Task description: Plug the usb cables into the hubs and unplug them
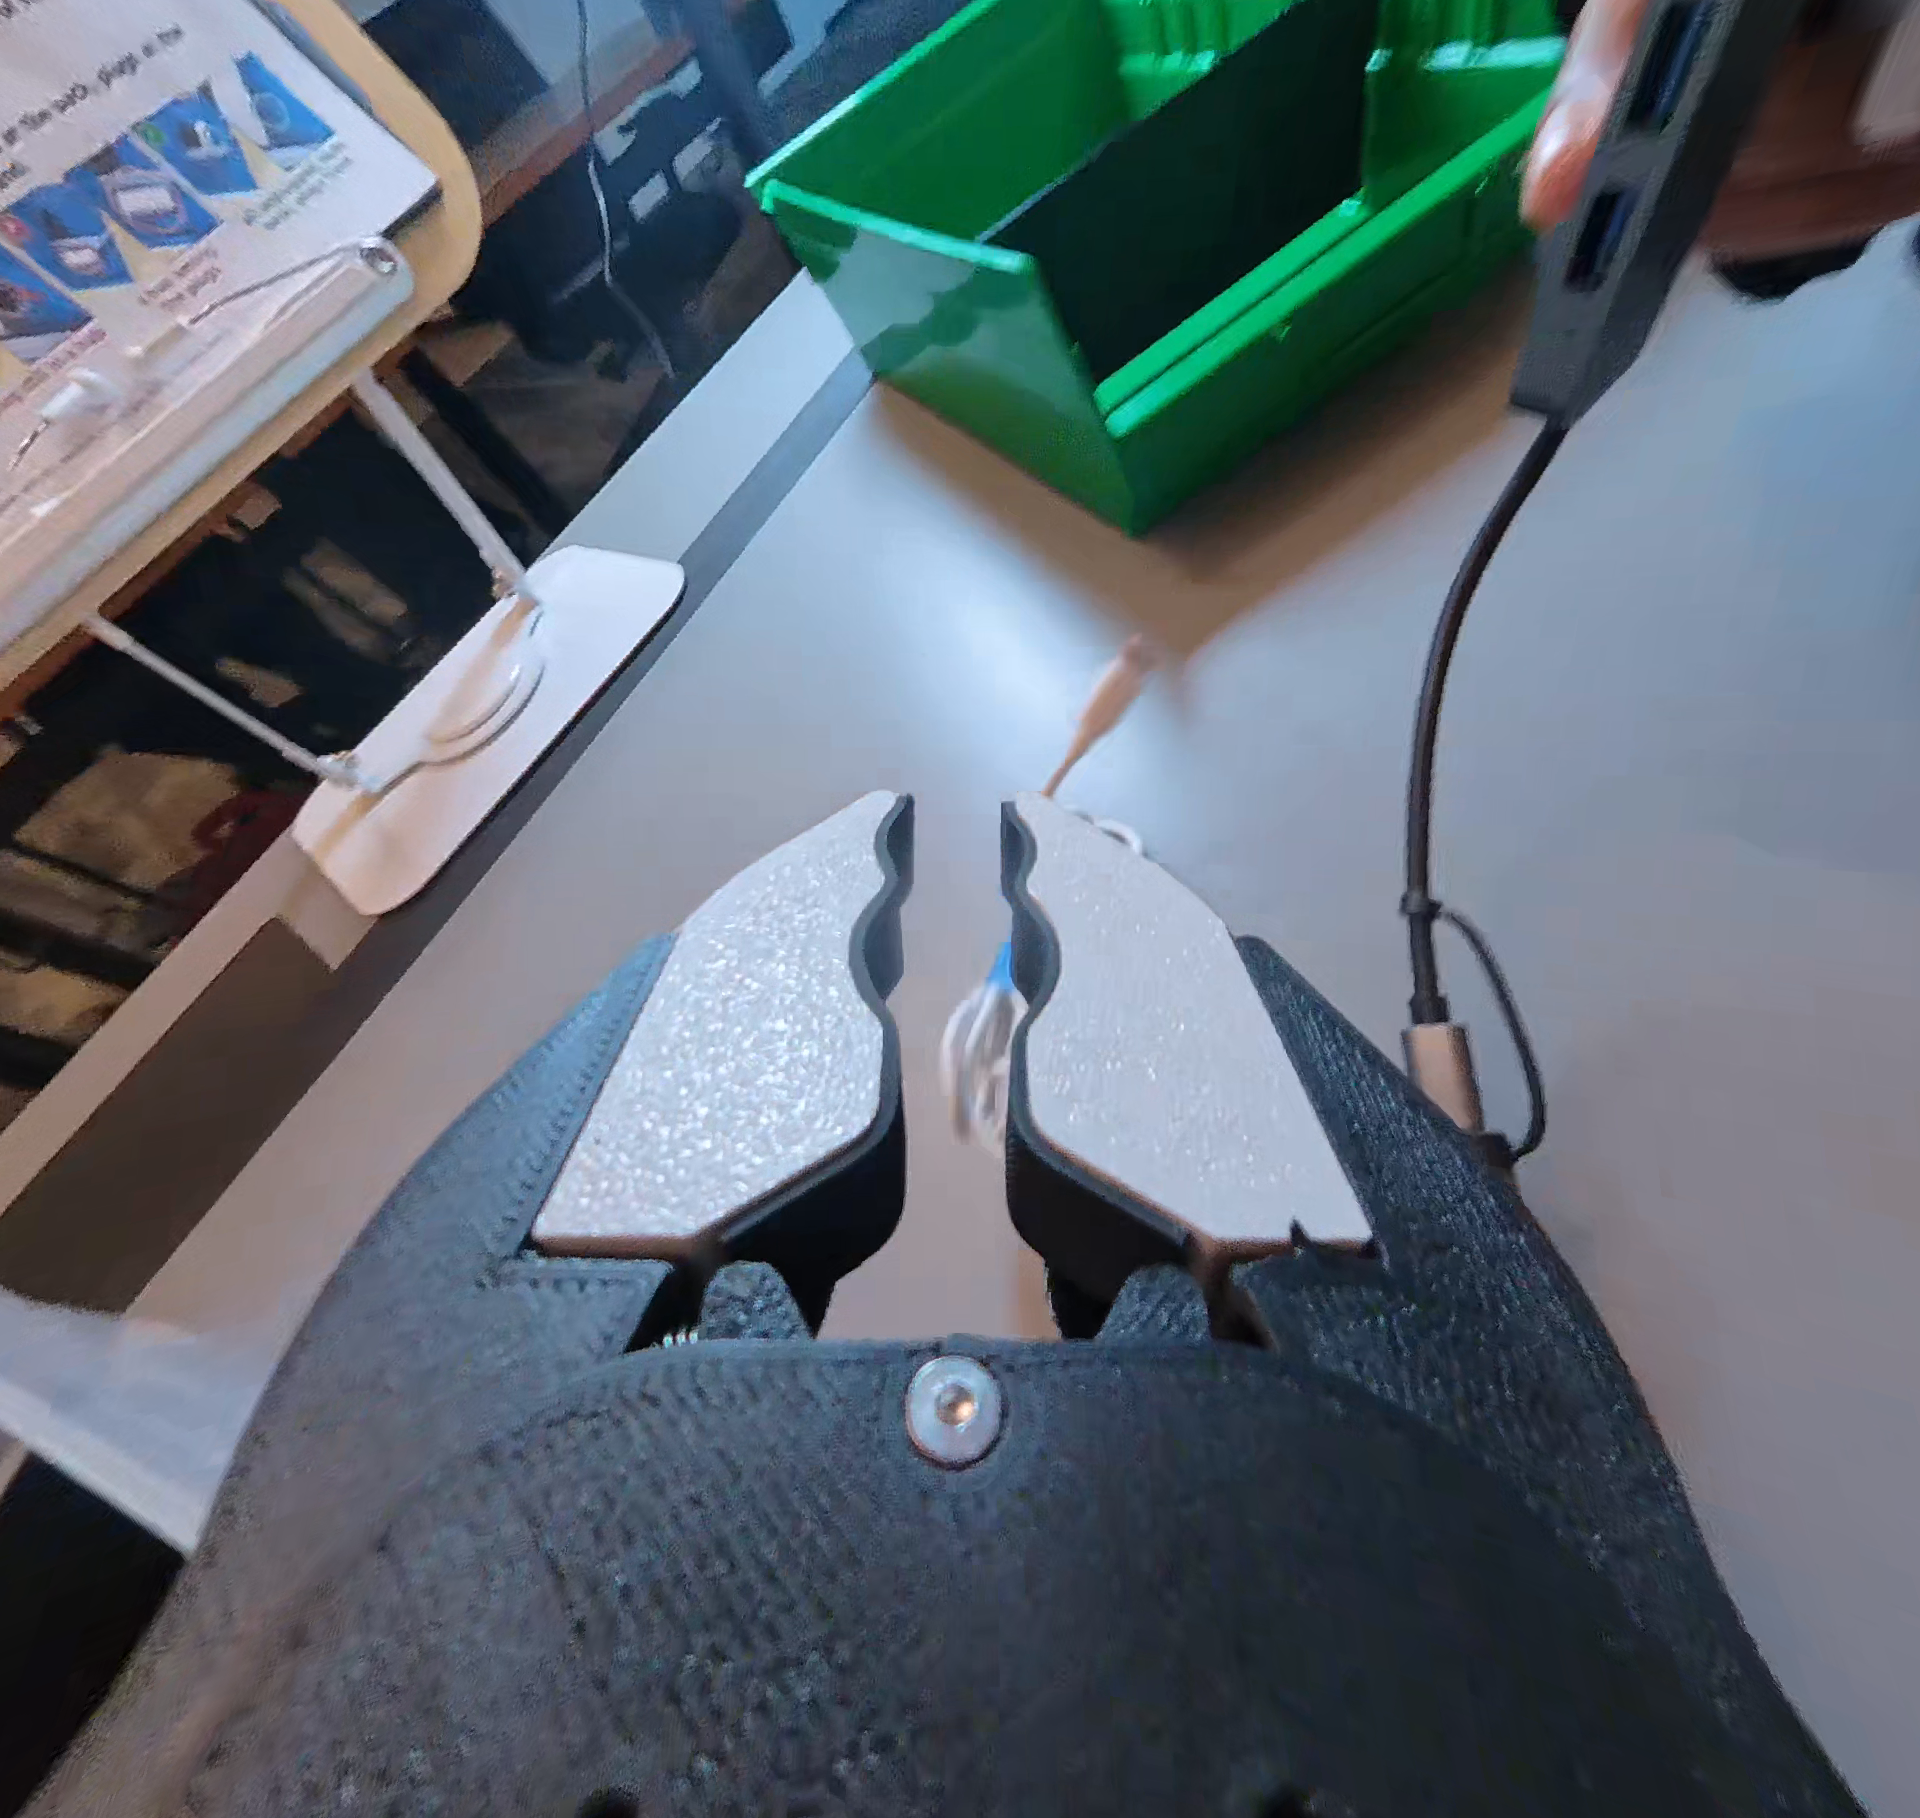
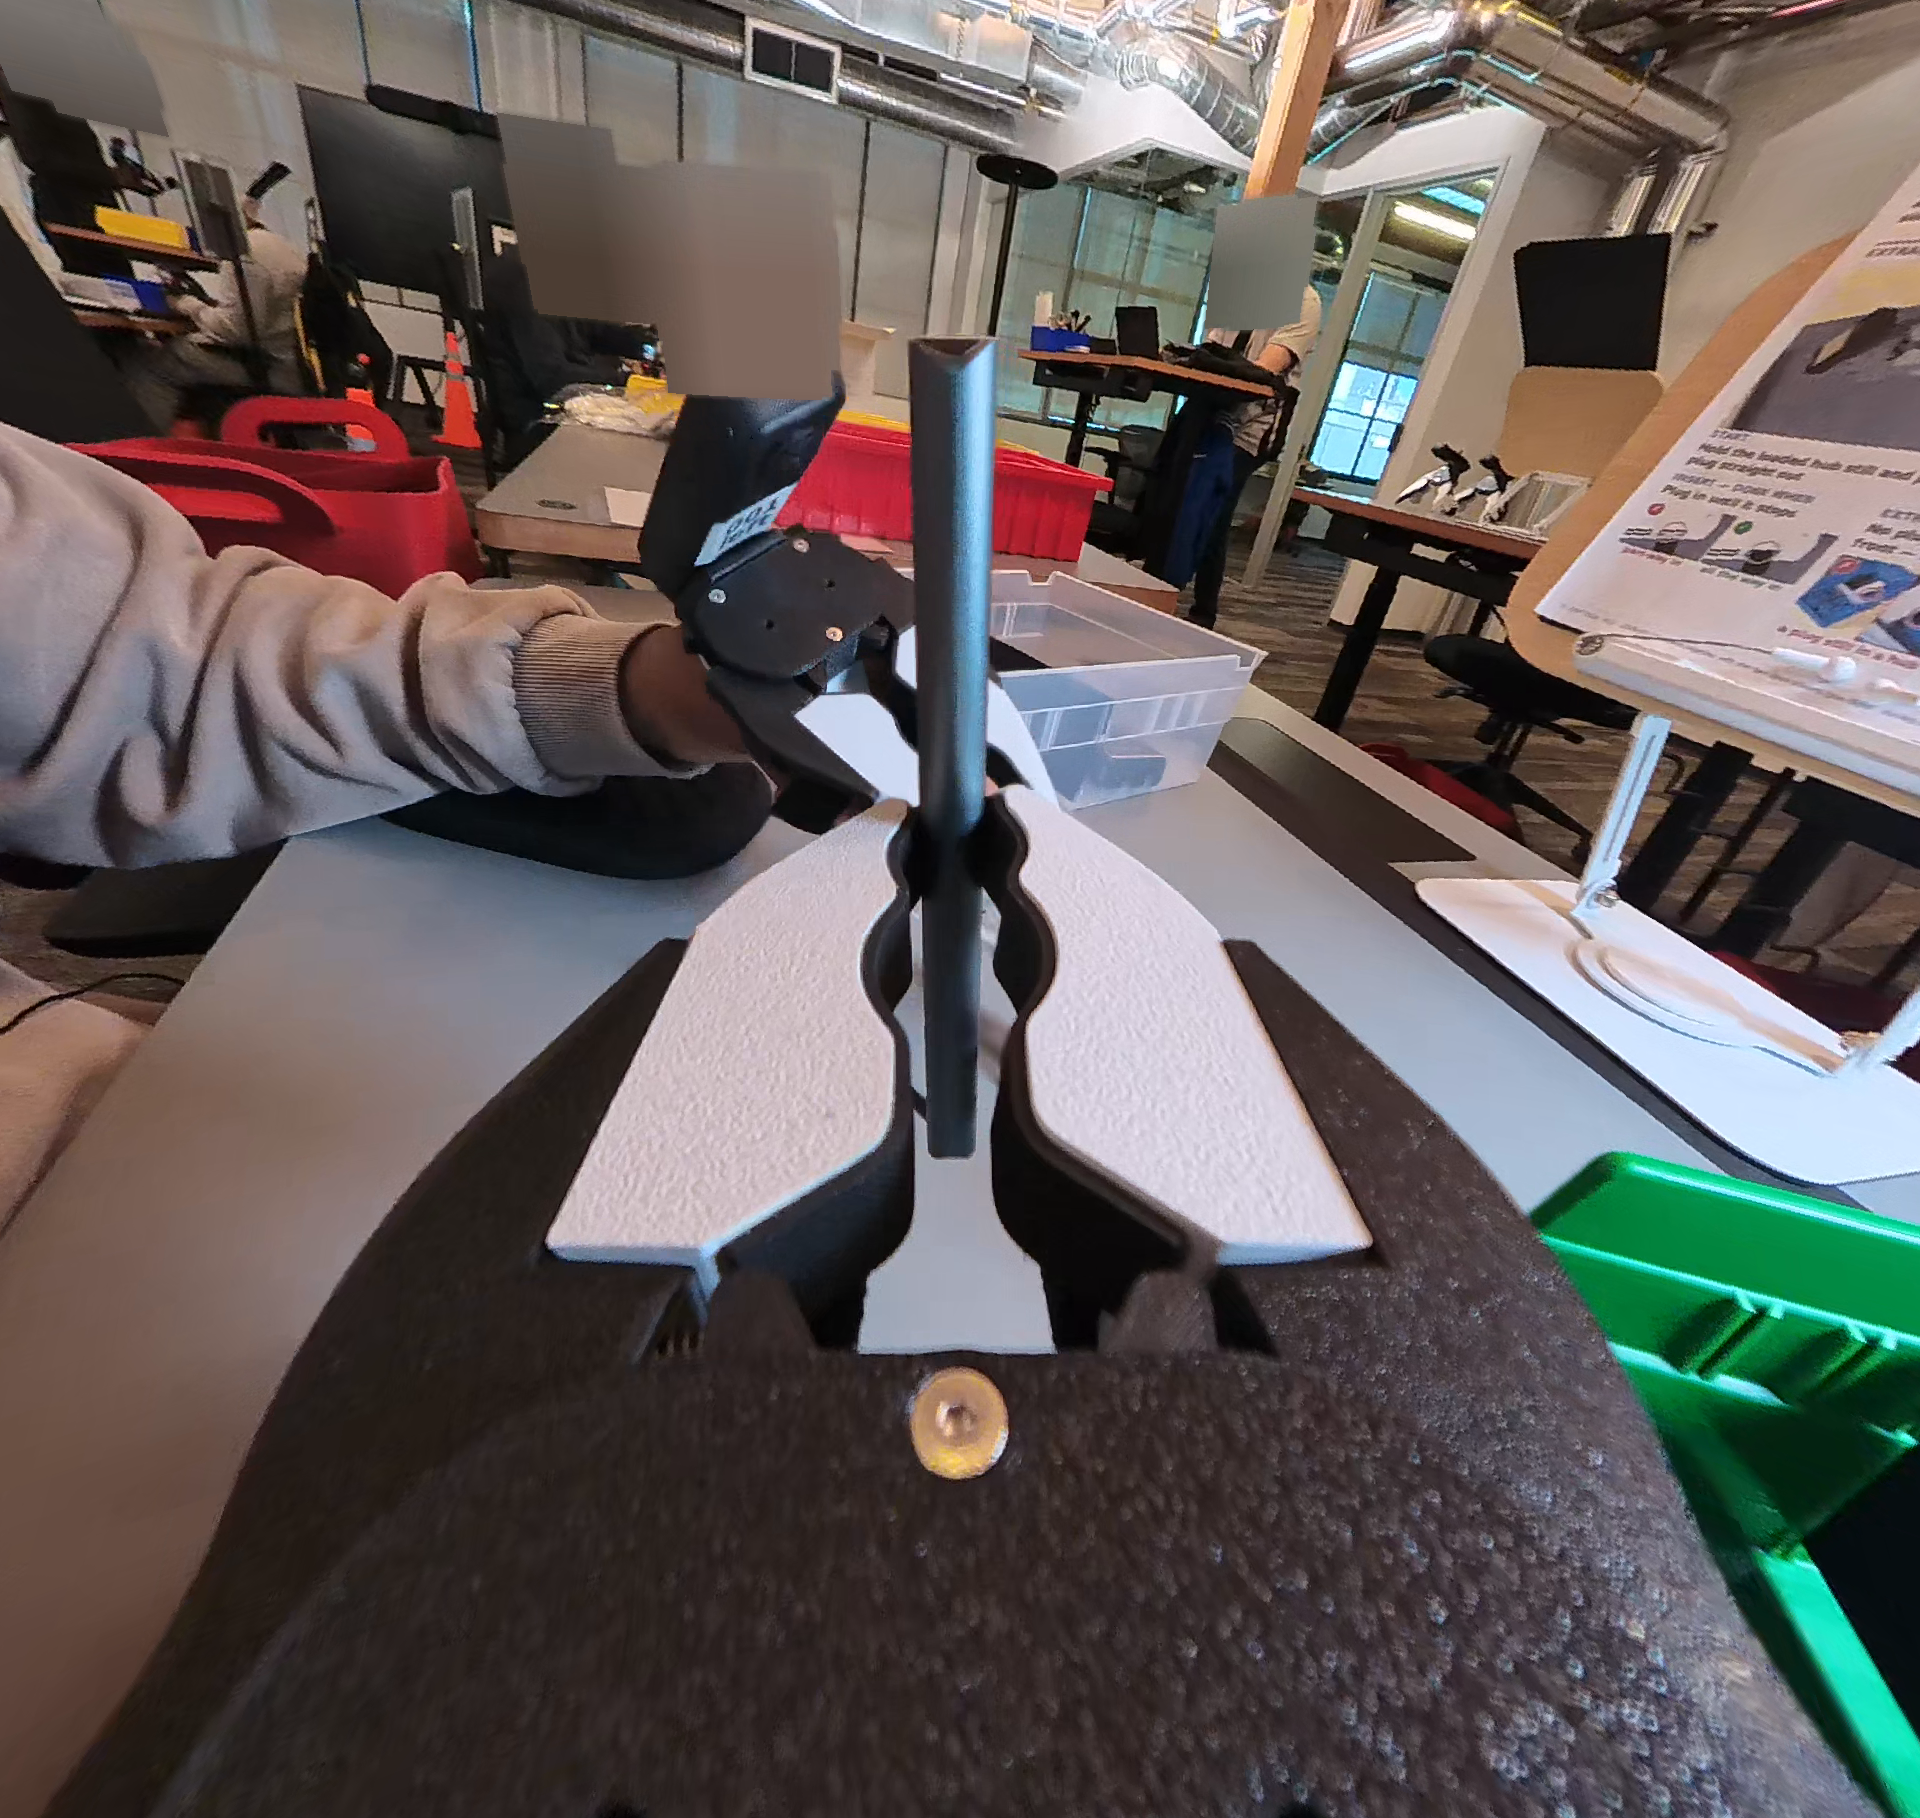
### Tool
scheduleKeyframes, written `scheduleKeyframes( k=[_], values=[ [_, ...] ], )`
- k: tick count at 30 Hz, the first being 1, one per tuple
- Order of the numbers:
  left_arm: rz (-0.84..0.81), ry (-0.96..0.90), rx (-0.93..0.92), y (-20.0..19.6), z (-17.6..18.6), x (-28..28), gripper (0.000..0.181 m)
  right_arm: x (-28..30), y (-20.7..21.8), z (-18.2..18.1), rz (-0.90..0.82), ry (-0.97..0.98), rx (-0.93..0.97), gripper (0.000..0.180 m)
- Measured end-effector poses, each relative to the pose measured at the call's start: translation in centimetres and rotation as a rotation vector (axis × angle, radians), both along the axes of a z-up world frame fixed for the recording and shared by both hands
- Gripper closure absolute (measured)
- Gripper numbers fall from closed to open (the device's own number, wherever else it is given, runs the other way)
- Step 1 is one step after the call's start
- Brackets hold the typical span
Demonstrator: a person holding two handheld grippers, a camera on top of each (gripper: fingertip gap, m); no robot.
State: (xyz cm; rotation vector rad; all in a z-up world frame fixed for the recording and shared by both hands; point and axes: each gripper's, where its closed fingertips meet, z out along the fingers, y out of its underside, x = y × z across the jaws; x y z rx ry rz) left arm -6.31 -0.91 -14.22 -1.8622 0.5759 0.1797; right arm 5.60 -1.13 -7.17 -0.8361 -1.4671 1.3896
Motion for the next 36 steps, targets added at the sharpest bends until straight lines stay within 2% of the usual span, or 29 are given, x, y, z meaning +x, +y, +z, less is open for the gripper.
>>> scheduleKeyframes(
  k=[2,6,10,12,14,19,24,33,36],
  values=[
    [-0.069,-0.044,0.038,-0.3,0.9,1.4,0.163,0.0,-0.4,-0.1,0.016,-0.002,-0.007,0.169],
    [-0.309,-0.087,0.097,-1.6,1.8,6.3,0.157,-0.1,-1.8,0.0,0.084,0.008,-0.051,0.169],
    [-0.507,-0.151,0.033,-2.7,0.6,11.4,0.145,0.2,-4.4,1.1,0.184,0.061,-0.112,0.169],
    [-0.554,-0.158,0.039,-2.9,0.4,12.8,0.151,0.4,-5.4,1.7,0.213,0.085,-0.121,0.169],
    [-0.600,-0.148,0.066,-3.3,0.6,13.8,0.168,0.5,-5.7,1.7,0.206,0.088,-0.092,0.169],
    [-0.527,-0.089,0.087,-3.0,1.1,11.5,0.171,1.0,-4.8,1.0,0.169,0.056,0.062,0.169],
    [-0.440,-0.021,0.078,-2.8,0.4,8.1,0.175,0.3,-3.2,-2.6,0.079,-0.054,0.289,0.167],
    [-0.435,0.050,0.012,-2.6,-1.7,8.4,0.176,-0.4,-3.1,-3.4,0.045,-0.067,0.295,0.168],
    [-0.426,0.047,0.011,-2.5,-1.8,8.2,0.164,-0.4,-3.0,-3.0,0.016,-0.049,0.296,0.169]
  ],
)
